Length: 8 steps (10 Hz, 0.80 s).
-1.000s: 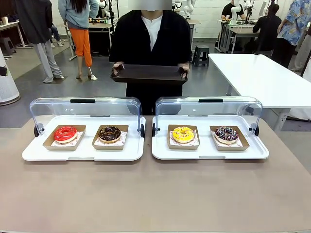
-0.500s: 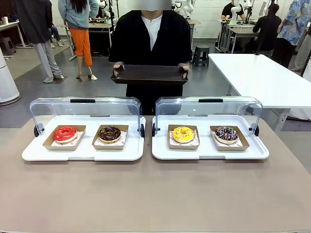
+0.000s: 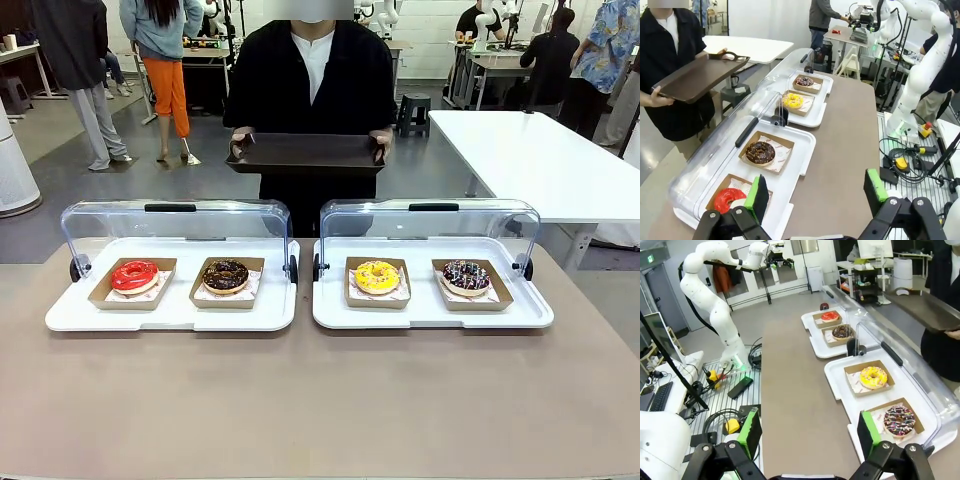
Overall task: Provide the desired donut to the person.
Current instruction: Pick up and lift the Paper togo box containing the Donut pointed at by the person.
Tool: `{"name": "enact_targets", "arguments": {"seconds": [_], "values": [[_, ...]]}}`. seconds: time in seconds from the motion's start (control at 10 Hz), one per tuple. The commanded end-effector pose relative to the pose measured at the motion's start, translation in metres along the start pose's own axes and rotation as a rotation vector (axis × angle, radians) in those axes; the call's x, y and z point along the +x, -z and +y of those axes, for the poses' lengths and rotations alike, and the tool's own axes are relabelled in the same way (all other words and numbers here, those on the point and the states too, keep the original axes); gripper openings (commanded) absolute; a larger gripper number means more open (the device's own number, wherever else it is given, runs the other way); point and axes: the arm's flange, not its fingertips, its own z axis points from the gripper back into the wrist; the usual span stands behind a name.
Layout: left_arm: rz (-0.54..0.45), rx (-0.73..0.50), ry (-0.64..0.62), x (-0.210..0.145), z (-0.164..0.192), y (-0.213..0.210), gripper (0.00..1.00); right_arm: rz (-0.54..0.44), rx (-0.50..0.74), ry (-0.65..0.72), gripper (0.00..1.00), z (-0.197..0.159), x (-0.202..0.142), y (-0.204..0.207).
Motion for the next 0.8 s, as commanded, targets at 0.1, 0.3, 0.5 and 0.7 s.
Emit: {"name": "enact_targets", "arguments": {"seconds": [0.1,0.3,0.5,0.7], "values": [[-0.013,0.018,-0.015,0.0040,0.0013,-0.0003,1.00,-0.008,0.000,0.000,1.00,-0.0016,-0.0013,0.0006],[-0.013,0.018,-0.015,0.0040,0.0013,-0.0003,1.00,-0.008,0.000,0.000,1.00,-0.0016,-0.0013,0.0006],[-0.013,0.018,-0.015,0.0040,0.0013,-0.0003,1.00,-0.008,0.000,0.000,1.00,-0.0016,-0.0013,0.0006],[-0.013,0.018,-0.015,0.0040,0.0013,-0.0003,1.00,-0.008,0.000,0.000,1.00,-0.0016,-0.0013,0.0006]]}}
